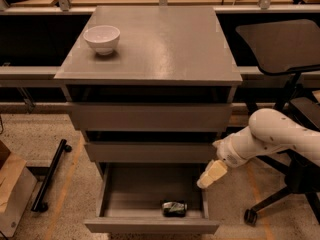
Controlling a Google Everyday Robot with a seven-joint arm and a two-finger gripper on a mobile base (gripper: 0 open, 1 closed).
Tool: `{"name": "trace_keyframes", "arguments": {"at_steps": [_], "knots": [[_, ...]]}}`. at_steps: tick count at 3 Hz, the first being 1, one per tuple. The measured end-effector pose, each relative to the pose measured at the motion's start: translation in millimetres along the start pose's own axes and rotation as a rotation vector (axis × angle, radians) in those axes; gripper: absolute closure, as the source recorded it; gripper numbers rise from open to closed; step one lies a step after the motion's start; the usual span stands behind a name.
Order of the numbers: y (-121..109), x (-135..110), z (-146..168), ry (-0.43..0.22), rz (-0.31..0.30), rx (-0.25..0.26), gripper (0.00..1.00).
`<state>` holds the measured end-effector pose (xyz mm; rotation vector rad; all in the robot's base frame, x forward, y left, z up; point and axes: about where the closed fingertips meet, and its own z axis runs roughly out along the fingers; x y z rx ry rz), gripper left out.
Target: Pick green can from bottom drawer and place on counter
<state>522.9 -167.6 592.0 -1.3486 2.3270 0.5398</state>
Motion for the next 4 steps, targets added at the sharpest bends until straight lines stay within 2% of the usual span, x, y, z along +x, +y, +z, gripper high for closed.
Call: {"name": "trace_keyframes", "arguments": {"at_steps": [1, 2, 3, 4], "knots": [[-3, 5, 34, 0.006, 0.012, -0.044, 0.00], [-2, 7, 40, 0.008, 0.015, -0.054, 0.00], [-1, 12, 45, 0.040, 0.006, -0.047, 0.00], [-6, 18, 70, 0.038, -0.019, -0.049, 0.00]]}}
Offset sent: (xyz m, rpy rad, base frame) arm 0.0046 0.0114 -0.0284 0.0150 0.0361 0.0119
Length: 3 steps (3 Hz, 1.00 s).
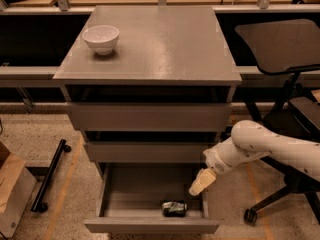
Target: Pick green can from bottom drawer and place on counter
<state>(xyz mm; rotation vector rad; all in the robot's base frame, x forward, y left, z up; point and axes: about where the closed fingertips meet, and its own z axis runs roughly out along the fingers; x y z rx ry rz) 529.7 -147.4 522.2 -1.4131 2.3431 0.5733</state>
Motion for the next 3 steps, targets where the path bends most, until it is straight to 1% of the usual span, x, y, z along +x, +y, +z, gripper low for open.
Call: {"name": "trace_keyframes", "arguments": {"at_steps": [1, 2, 3], "knots": [[-11, 10, 31, 0.008, -0.011, -0.011, 0.00], [-36, 34, 85, -0.020, 0.015, -0.035, 0.00], [-36, 37, 92, -0.020, 0.023, -0.040, 0.00]]}}
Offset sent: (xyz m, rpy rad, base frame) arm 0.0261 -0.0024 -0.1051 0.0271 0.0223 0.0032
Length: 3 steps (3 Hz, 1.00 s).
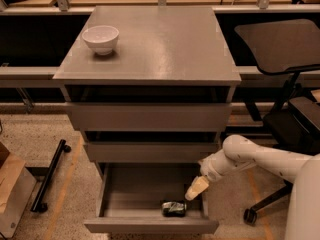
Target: Pick green can from bottom drawer and place on counter
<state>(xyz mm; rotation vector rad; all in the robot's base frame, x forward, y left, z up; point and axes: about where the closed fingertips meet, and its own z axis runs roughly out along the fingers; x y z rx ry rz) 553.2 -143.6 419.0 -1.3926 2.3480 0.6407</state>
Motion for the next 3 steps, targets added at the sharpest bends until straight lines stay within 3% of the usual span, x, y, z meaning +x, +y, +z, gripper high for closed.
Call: {"name": "trace_keyframes", "arguments": {"at_steps": [1, 3], "knots": [[-3, 6, 22, 0.004, 0.031, -0.001, 0.00], [-25, 12, 101, -0.013, 0.012, -0.052, 0.00]]}}
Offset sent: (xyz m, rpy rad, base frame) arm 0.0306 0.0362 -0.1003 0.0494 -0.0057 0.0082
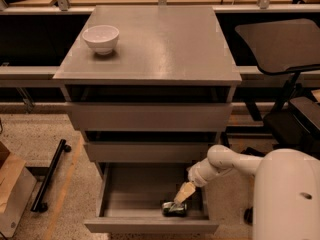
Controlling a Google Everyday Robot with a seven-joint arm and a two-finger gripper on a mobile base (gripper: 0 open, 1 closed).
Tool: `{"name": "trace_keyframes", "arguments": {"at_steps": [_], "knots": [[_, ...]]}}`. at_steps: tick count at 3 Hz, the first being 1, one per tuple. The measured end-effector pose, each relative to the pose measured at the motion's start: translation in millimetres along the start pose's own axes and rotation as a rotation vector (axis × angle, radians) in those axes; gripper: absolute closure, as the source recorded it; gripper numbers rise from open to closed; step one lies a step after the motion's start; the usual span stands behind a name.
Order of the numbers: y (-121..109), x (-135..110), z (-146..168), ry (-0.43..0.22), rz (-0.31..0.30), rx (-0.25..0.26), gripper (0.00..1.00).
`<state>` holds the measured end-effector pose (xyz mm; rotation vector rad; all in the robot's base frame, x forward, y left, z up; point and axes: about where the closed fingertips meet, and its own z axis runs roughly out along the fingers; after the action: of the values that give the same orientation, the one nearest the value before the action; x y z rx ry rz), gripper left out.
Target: Pick green can from bottom drawer and place on counter
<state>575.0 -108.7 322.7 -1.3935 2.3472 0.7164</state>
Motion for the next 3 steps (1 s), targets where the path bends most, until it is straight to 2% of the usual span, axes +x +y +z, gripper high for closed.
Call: {"name": "trace_keyframes", "arguments": {"at_steps": [1, 2, 3], "knots": [[-12, 7, 52, 0.019, 0.003, -0.048, 0.00], [-11, 7, 48, 0.019, 0.004, -0.035, 0.00], [-6, 17, 64, 0.014, 0.011, 0.000, 0.00]]}}
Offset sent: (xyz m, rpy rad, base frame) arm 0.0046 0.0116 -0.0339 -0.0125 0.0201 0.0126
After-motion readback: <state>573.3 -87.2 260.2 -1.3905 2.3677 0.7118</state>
